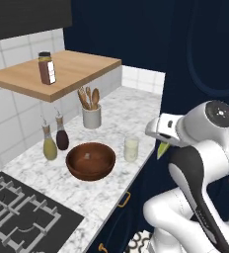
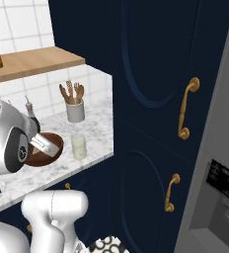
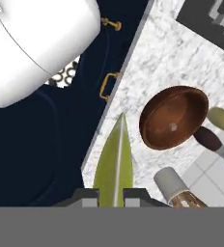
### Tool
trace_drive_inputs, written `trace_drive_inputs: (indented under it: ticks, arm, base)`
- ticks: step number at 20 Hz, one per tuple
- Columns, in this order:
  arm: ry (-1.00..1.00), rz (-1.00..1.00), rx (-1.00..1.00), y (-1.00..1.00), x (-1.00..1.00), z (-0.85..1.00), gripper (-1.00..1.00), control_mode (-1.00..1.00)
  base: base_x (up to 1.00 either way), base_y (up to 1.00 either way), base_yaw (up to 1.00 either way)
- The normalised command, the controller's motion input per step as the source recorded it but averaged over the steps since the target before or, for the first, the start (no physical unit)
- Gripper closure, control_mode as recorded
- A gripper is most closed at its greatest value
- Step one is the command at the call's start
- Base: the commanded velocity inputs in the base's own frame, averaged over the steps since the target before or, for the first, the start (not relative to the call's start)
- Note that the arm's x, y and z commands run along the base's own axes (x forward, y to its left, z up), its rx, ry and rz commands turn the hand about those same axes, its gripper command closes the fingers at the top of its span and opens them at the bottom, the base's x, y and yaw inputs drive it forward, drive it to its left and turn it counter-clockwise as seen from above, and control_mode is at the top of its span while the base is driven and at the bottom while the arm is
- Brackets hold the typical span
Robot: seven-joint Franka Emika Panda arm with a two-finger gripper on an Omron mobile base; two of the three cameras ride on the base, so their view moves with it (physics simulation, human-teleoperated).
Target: Grab a lemon wedge from the fridge and one ice cube from the ice bowl, and put them in the glass of lemonade.
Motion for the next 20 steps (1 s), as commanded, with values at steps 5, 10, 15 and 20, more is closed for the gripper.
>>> trace_drive_inputs:
  ticks: [5, 10, 15, 20]
  arm:
    - [-0.02, 0.16, -0.18, 0.00, 0.34, -0.08, 1.00, -1.00]
    - [-0.08, 0.02, -0.13, 0.00, 0.43, -0.20, 1.00, -1.00]
    - [-0.12, -0.05, -0.05, 0.00, 0.25, -0.16, 1.00, -1.00]
    - [-0.02, -0.09, 0.00, 0.00, 0.16, -0.01, 1.00, -1.00]
  base:
    - [0.00, 0.00, 0.00]
    - [0.00, 0.00, 0.00]
    - [0.00, 0.00, 0.00]
    - [0.00, 0.00, 0.00]
